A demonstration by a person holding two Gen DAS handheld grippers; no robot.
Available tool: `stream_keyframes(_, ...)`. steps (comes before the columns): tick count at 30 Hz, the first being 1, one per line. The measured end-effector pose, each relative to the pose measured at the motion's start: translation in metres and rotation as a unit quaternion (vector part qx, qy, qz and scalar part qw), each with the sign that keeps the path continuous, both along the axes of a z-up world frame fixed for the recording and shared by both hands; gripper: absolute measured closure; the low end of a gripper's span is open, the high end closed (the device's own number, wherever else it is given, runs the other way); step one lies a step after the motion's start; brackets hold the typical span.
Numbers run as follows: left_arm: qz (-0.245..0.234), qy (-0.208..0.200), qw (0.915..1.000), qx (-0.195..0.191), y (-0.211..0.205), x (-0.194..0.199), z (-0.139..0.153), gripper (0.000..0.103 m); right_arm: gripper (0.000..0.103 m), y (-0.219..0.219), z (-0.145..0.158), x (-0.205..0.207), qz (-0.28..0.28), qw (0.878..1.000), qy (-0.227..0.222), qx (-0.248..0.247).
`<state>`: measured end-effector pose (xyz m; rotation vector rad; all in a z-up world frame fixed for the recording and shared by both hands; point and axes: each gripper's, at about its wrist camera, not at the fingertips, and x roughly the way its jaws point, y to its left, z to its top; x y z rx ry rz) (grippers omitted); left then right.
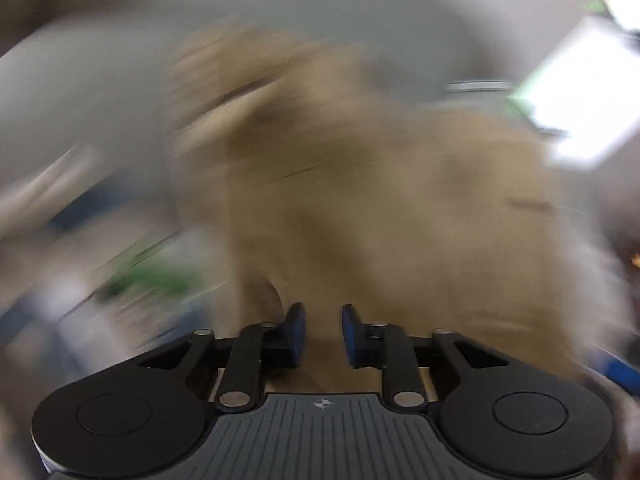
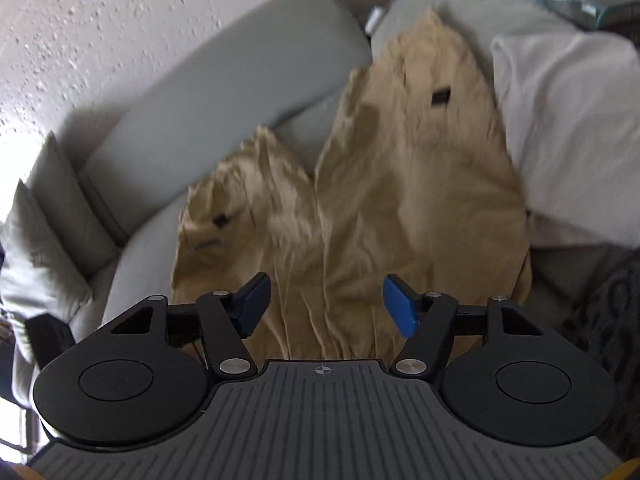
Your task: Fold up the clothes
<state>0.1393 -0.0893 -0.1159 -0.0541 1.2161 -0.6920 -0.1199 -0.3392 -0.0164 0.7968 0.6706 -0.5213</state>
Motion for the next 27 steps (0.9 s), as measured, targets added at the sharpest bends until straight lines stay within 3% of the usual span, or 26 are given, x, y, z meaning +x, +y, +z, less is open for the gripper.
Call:
stream_keyframes(2, 0.039, 0.032, 0.9985, -0.02, 0.023, 0.005, -0.005, 0.092, 0.035, -0.008, -0.001, -0.009, -0.011, 1.0, -0.002, 0.001)
stream_keyframes(6, 0.016, -0.067, 0.9953, 0.068, 0.021, -0.03, 0.027, 0.094, 0.034, -0.031, -0.006, -0.037, -0.047, 0.999, 0.003, 0.005)
stream_keyframes(7, 0.007, -0.088, 0.9935, 0.072, 0.02, -0.041, 0.035, 0.094, 0.033, -0.036, -0.01, -0.044, -0.057, 0.998, 0.01, 0.006)
stream_keyframes(9, -0.005, -0.131, 0.9896, 0.06, 0.021, -0.064, 0.054, 0.078, 0.033, -0.044, -0.019, -0.056, -0.075, 0.997, 0.01, 0.021)
stream_keyframes(12, -0.026, -0.162, 0.9865, 0.007, 0.017, -0.098, 0.074, 0.075, 0.036, -0.05, -0.03, -0.067, -0.076, 0.996, 0.0, 0.046)
stream_keyframes(14, -0.046, -0.163, 0.9855, -0.013, 0.005, -0.116, 0.077, 0.073, 0.042, -0.048, -0.034, -0.066, -0.051, 0.997, -0.018, 0.051)
stream_keyframes(16, -0.068, -0.176, 0.982, 0.005, -0.015, -0.131, 0.071, 0.069, 0.066, -0.043, -0.039, -0.059, -0.017, 0.998, -0.036, 0.049)
stream_keyframes(17, -0.077, -0.183, 0.9798, 0.02, -0.027, -0.138, 0.064, 0.069, 0.07, -0.039, -0.042, -0.053, 0.005, 0.998, -0.045, 0.046)
stream_keyframes(19, -0.089, -0.189, 0.9763, 0.057, -0.043, -0.148, 0.045, 0.069, 0.073, -0.028, -0.049, -0.041, 0.043, 0.997, -0.046, 0.035)
stream_keyframes(21, -0.09, -0.17, 0.9771, 0.091, -0.045, -0.15, 0.026, 0.068, 0.074, -0.021, -0.06, -0.032, 0.065, 0.997, -0.034, 0.029)
stream_keyframes(22, -0.083, -0.162, 0.979, 0.092, -0.042, -0.148, 0.018, 0.066, 0.074, -0.026, -0.072, -0.033, 0.049, 0.998, -0.009, 0.044)
stream_keyframes(23, -0.076, -0.162, 0.98, 0.087, -0.037, -0.146, 0.016, 0.062, 0.081, -0.032, -0.084, -0.035, 0.031, 0.998, 0.017, 0.06)
stream_keyframes(24, -0.074, -0.159, 0.9805, 0.089, -0.033, -0.145, 0.018, 0.062, 0.103, -0.042, -0.093, -0.045, 0.01, 0.996, 0.012, 0.089)
stream_keyframes(25, -0.073, -0.154, 0.9808, 0.096, -0.03, -0.144, 0.021, 0.062, 0.103, -0.052, -0.101, -0.055, -0.01, 0.993, 0.002, 0.12)
stream_keyframes(27, -0.068, -0.148, 0.9801, 0.113, -0.024, -0.144, 0.028, 0.065, 0.103, -0.058, -0.096, -0.068, -0.032, 0.992, 0.009, 0.125)
